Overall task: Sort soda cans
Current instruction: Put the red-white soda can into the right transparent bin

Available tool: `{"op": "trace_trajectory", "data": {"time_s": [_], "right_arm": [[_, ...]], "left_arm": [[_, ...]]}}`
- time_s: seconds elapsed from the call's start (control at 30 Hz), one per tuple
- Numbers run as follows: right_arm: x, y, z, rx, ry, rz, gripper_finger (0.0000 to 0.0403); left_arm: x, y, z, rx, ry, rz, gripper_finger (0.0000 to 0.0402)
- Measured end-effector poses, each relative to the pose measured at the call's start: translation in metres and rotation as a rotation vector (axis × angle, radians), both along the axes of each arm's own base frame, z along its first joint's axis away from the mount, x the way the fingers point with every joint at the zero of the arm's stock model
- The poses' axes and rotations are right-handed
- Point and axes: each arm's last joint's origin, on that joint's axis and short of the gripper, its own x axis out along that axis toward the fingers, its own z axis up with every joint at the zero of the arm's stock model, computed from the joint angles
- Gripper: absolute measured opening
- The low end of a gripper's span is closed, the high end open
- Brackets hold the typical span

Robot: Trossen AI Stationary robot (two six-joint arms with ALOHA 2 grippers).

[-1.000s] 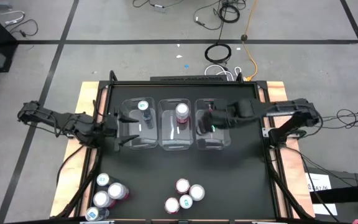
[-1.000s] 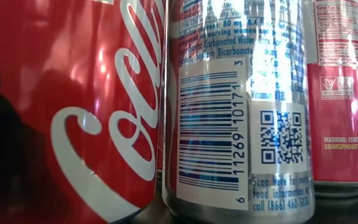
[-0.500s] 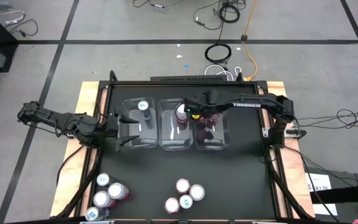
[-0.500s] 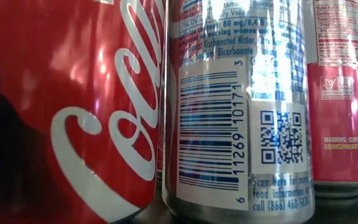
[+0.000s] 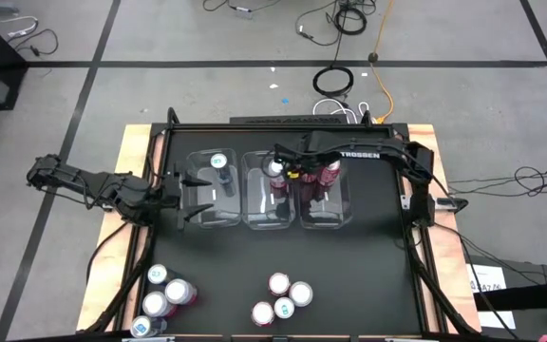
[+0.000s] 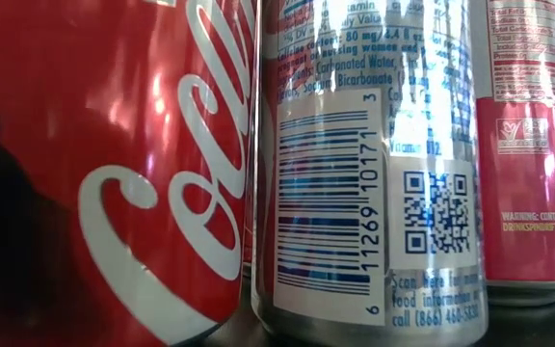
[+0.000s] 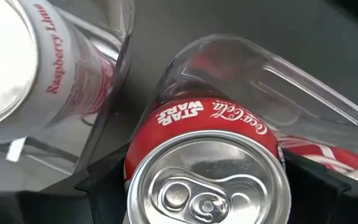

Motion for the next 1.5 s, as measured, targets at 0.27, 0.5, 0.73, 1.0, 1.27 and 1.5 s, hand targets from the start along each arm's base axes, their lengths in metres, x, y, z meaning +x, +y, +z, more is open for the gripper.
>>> {"op": "trace_trajectory", "data": {"time_s": [0.27,0.5,0.73,1.0,1.27,1.5], "right_arm": [[0.0024,-0.0006,-0.0034,-0.002,0.006,0.027,0.0309],[0.0035,-0.0009,-0.0034,-0.008,0.0,0.042,0.0309],[0.0039,-0.001,-0.0035,-0.009,-0.003,0.042,0.0309],[0.0039,-0.001,-0.0035,-0.01,-0.003,0.042,0.0309],[0.004,-0.001,-0.0036,-0.011,-0.003,0.041,0.033],[0.0036,-0.0011,-0.0033,-0.015,0.002,0.044,0.0385]], "left_arm": [[0.0,0.0,0.0,0.0,0.0,0.0,0.0295],[0.0001,0.0,0.0,0.0,0.0,0.0,0.0295],[0.0001,0.0,0.0,-0.001,0.0,0.001,0.0295],[0.0001,0.0,0.0,-0.001,0.0,0.001,0.0295],[0.0001,0.0,0.0,-0.001,0.0,0.001,0.0295],[0.0,0.0,0.0,-0.001,-0.001,0.001,0.0295]]}}
